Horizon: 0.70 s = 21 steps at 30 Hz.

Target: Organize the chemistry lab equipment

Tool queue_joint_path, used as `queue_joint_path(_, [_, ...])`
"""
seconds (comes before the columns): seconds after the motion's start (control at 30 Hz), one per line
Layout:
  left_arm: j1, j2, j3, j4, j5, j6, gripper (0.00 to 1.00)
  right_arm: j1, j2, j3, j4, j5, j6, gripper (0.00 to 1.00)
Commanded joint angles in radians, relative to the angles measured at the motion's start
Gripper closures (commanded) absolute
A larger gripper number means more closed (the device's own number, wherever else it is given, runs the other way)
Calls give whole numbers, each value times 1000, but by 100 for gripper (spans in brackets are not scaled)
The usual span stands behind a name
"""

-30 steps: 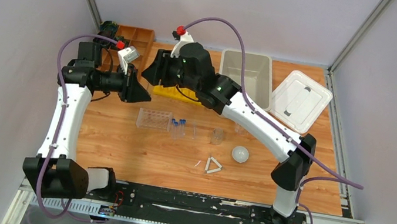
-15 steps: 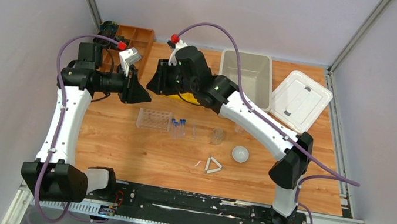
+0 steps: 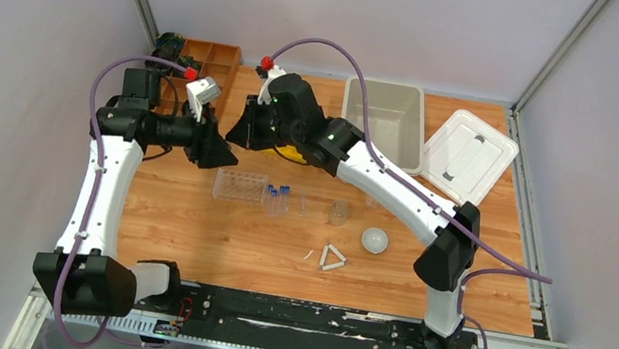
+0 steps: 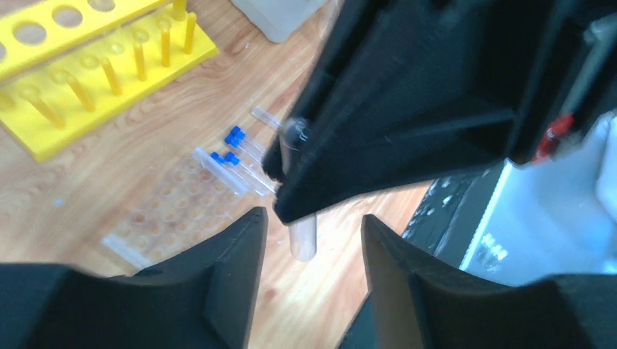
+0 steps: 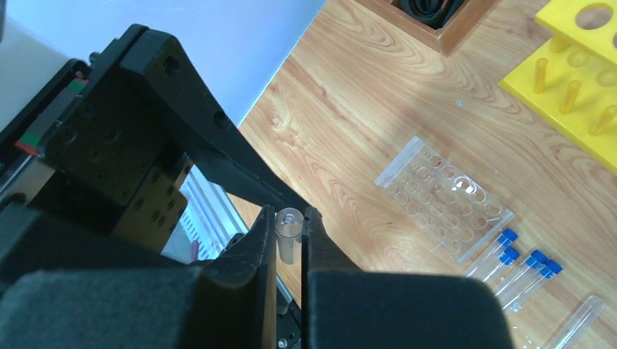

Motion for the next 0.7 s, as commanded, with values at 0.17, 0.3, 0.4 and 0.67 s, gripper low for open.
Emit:
queue_joint_path(0.17, [-2, 85, 53, 3, -205, -95, 0, -52, 15, 32, 24, 164, -195, 100])
queue_joint_path(0.3, [17, 144, 88, 4, -276, -148, 0, -81, 42, 0, 106, 242, -303, 100])
queue_joint_path(0.4, [44, 178, 118, 3, -326, -188, 0, -105, 90, -9, 181, 248, -352, 100])
queue_joint_path(0.67, [105, 229, 96, 4, -404, -155, 0, -112, 211, -46, 454, 279, -502, 100])
